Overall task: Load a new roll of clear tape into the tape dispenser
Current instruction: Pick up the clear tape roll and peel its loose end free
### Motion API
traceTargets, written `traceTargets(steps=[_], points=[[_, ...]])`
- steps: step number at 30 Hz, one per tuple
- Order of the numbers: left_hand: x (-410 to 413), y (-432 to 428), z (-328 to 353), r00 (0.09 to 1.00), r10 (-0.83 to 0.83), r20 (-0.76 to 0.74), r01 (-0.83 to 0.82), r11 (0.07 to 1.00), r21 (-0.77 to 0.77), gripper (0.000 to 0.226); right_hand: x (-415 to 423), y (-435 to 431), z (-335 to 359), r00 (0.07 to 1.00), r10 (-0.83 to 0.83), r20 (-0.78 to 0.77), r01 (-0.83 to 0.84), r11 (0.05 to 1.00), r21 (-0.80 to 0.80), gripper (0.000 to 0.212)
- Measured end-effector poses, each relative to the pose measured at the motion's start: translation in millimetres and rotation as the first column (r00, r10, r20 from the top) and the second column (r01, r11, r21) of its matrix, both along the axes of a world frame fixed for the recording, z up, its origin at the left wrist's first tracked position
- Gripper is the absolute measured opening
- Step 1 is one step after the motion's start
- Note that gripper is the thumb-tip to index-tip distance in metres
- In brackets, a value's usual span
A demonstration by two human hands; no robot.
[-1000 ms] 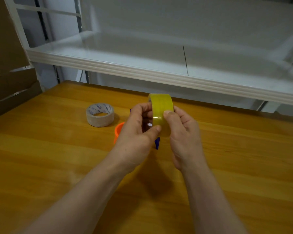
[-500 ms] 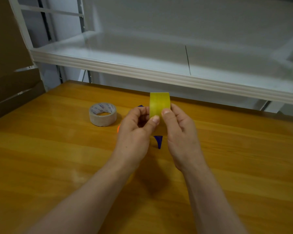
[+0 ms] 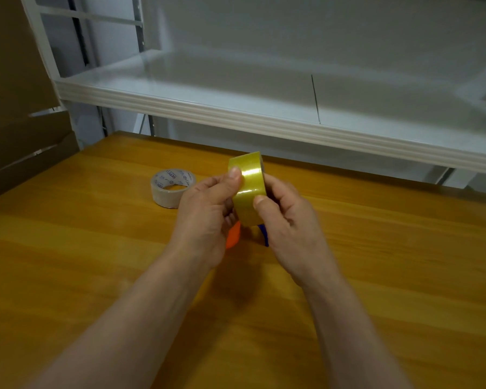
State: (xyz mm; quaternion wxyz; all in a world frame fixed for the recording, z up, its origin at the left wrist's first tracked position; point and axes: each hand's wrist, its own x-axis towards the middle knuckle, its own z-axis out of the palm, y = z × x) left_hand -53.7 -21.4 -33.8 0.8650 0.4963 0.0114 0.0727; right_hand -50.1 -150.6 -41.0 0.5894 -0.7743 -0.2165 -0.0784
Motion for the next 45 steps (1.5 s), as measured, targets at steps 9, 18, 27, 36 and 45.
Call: traceTargets(steps=[9, 18, 27, 36, 45], points=[[-1, -6, -6, 0.992, -0.071, 0.108, 0.045, 0.974, 0.223, 0.02, 0, -3, 4, 0.992, -0.046, -0.121, 0.075, 0.967, 0.243, 0.029], [-3, -14, -10, 0.985, -0.061, 0.162, 0.003, 0.941, 0.338, 0.025, 3, -4, 4, 0.989, -0.084, -0.123, 0.116, 0.952, 0.283, 0.03], [-2, 0, 4, 0.989, -0.078, 0.123, 0.081, 0.997, -0.017, 0.022, 0, 3, 1, 0.992, -0.076, 0.098, 0.071, 0.996, 0.055, 0.038], [-2, 3, 3, 0.972, -0.129, 0.196, 0.108, 0.987, 0.116, 0.036, -2, 1, 3, 0.997, -0.057, 0.044, 0.047, 0.978, 0.202, 0.034], [-5, -7, -3, 0.964, -0.135, 0.229, 0.055, 0.944, 0.325, 0.039, -1, -1, 7, 0.999, -0.044, -0.019, 0.048, 0.921, 0.388, 0.029]])
